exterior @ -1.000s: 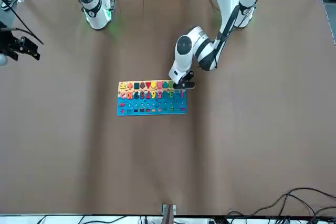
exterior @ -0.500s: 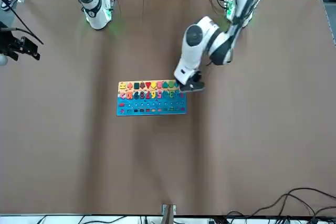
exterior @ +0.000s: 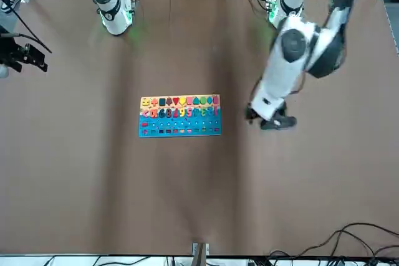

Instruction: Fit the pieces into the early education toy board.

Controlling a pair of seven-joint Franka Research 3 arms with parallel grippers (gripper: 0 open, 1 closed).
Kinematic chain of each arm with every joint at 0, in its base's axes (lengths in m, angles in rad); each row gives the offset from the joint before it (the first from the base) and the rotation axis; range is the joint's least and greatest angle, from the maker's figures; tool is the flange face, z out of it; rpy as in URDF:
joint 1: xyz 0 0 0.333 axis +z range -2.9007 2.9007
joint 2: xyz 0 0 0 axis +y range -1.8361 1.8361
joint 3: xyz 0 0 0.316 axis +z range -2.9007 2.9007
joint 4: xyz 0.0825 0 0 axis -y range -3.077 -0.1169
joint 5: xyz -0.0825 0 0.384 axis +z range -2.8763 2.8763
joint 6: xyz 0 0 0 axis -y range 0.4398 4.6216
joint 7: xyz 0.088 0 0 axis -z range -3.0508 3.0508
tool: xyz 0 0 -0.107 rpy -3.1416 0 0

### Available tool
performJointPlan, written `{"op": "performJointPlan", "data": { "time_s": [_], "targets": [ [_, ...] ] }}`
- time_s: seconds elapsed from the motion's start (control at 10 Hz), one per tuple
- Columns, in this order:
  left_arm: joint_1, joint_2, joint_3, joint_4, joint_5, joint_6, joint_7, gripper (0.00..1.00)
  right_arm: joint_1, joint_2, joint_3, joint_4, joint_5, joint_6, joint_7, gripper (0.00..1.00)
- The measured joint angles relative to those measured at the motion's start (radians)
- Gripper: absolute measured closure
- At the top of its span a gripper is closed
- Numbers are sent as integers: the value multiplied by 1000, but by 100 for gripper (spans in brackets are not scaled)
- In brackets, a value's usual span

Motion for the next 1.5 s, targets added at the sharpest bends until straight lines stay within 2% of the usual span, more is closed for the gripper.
{"op": "performJointPlan", "data": {
  "time_s": [0.3, 0.6, 0.7, 0.9, 1.0, 1.2, 1.5],
  "targets": [
    [146, -135, 2, 21, -35, -103, 123, 0, 0, 1, 0, 0, 0, 0, 0, 1],
    [206, -245, 7, 20, -93, -216, 246, 0, 0, 3, 0, 1, 0, 0, 0, 1],
    [201, -272, 32, 15, -113, -236, 286, 0, 0, 3, 0, 1, 0, 0, 0, 1],
    [143, -307, 154, 6, -150, -269, 395, 5, 0, 4, 0, 1, 0, 0, 0, 1],
    [139, -320, 193, 5, -168, -303, 467, 4, 0, 4, 0, 1, 0, 0, 0, 1],
    [138, -332, 208, 15, -168, -353, 528, 0, 0, 5, -1, 1, 0, 0, 0, 1],
    [118, -298, 200, 101, -126, -417, 539, 1, 0, 5, -1, 1, 0, 0, 0, 1]
  ]
}}
